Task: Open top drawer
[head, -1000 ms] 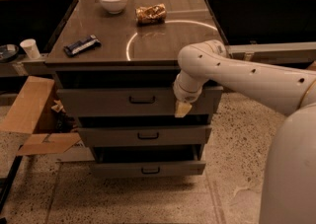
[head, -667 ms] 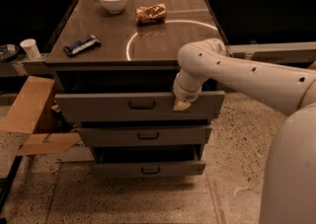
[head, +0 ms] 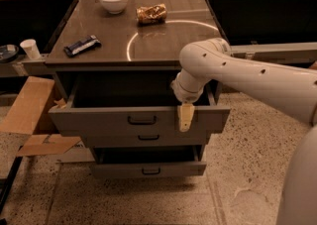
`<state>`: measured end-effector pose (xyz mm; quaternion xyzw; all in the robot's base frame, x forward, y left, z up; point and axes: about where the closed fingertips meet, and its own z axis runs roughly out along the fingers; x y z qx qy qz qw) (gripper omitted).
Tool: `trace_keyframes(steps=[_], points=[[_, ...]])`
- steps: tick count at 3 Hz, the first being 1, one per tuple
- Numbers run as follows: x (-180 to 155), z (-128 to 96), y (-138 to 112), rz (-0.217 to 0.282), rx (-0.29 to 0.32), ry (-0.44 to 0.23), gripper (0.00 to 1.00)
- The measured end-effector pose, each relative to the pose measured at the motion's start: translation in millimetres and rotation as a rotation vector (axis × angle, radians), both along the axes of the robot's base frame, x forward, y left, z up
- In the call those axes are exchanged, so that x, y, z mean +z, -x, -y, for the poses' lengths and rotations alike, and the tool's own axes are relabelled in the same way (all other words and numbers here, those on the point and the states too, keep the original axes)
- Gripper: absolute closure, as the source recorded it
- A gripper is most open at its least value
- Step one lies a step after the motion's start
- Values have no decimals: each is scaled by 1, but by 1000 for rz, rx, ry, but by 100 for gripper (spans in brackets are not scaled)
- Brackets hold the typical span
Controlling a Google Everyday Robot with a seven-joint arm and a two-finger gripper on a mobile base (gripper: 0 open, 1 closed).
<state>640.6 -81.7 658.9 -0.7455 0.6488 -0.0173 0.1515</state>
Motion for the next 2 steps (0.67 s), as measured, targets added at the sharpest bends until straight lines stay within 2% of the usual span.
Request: trace_keyframes(steps=[1, 2], points=[[0, 0, 0, 0, 0, 0, 0], [-4, -4, 22, -64, 18, 25, 0]])
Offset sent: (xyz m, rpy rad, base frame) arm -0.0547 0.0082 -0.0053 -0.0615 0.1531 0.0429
